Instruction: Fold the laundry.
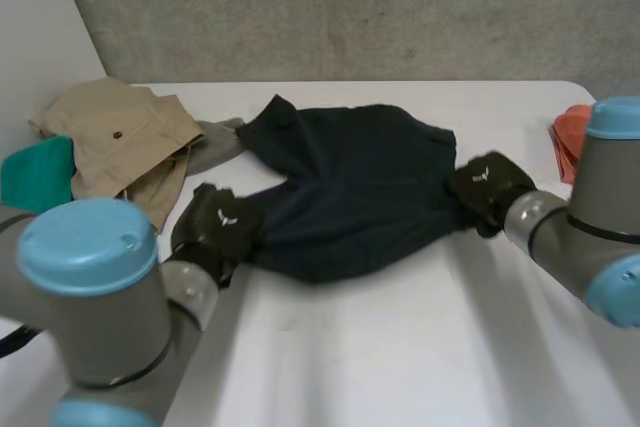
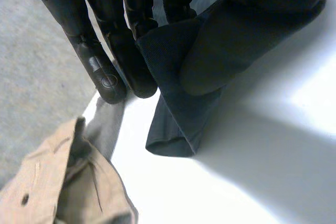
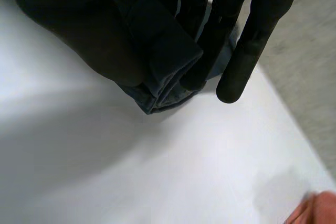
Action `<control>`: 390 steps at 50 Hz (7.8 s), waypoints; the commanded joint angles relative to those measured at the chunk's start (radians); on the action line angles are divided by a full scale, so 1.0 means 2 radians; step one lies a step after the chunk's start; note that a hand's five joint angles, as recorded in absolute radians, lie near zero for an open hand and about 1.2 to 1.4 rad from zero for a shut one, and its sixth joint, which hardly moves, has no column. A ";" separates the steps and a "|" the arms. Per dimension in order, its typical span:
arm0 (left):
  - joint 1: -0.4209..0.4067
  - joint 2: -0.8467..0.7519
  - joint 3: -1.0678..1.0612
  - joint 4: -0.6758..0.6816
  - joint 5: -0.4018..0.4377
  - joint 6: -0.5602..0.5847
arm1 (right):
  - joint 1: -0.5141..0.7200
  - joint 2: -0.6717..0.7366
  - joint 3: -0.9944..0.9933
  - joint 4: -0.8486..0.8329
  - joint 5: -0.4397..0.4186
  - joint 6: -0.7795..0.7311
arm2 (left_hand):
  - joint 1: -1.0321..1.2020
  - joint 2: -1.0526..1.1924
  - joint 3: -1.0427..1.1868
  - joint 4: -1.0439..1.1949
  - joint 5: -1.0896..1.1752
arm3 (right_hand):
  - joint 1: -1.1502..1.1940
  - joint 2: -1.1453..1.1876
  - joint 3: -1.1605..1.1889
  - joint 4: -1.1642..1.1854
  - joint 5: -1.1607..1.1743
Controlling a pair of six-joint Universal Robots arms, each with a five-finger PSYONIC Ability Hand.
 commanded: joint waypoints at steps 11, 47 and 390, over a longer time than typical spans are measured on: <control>-0.098 0.130 -0.066 -0.239 -0.029 -0.053 | -0.066 -0.156 0.184 0.184 -0.006 -0.166 | -0.254 -0.264 -0.263 -0.266 -0.258 | 0.160 0.106 0.100 0.097 0.118; 0.098 -0.137 0.147 -0.030 0.200 -0.054 | -0.067 -0.152 0.225 0.075 -0.049 -0.093 | -0.301 -0.311 -0.310 -0.313 -0.305 | 0.160 0.106 0.100 0.097 0.118; -0.094 -0.300 0.451 -0.213 -0.014 -0.156 | -0.040 0.128 -0.143 0.095 -0.109 0.113 | -0.489 -0.498 -0.498 -0.501 -0.493 | -0.451 -0.505 -0.511 -0.513 -0.493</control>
